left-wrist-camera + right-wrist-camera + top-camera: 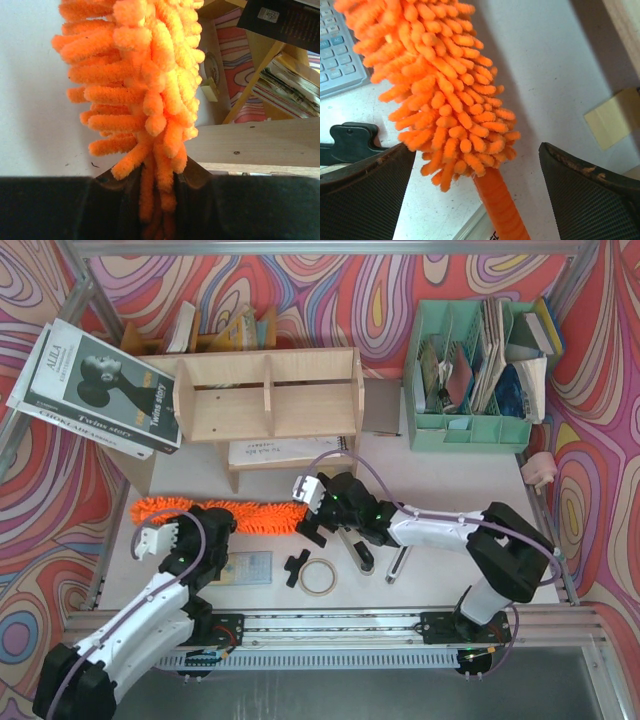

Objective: Dust the bookshelf with a duster

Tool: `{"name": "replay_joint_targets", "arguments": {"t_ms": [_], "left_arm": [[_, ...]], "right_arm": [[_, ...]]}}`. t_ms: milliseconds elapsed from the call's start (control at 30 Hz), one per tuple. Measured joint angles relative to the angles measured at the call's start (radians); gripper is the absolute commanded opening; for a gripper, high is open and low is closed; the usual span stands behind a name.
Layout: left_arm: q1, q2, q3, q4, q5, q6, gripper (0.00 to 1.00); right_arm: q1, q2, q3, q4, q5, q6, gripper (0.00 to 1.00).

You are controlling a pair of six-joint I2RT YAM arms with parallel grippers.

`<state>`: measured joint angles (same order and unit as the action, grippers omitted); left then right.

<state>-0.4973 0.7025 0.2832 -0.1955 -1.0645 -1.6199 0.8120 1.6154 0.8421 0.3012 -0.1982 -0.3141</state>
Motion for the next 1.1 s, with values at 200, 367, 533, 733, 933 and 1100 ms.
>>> {"name": "replay_joint_targets", "arguments": {"t_ms": [200, 367, 533, 733, 933, 1100], "left_arm": [[0.001, 0.087, 0.0, 0.046, -0.007, -0.013, 0.33], [0.005, 0.139, 0.0, 0.049, -0.011, -0.034, 0.42], [0.008, 0.173, 0.0, 0.049, -0.011, -0.058, 0.56], [0.01, 0.182, 0.0, 0.036, -0.009, -0.083, 0.82], [0.01, 0.12, 0.004, -0.046, 0.005, -0.081, 0.98], [0.012, -0.003, 0.063, -0.164, 0.036, 0.029, 0.99]], "right_arm": [[0.0, -0.098, -0.011, -0.009, 0.0, 0.009, 0.99], [0.0, -0.259, -0.054, -0.011, -0.006, 0.041, 0.99], [0.0, -0.383, -0.1, -0.026, -0.014, 0.081, 0.99], [0.0, -0.49, -0.153, -0.039, 0.015, 0.134, 0.99], [0.0, -0.572, -0.167, -0.04, 0.108, 0.177, 0.99], [0.0, -0.608, -0.175, -0.04, 0.267, 0.211, 0.99]]}}
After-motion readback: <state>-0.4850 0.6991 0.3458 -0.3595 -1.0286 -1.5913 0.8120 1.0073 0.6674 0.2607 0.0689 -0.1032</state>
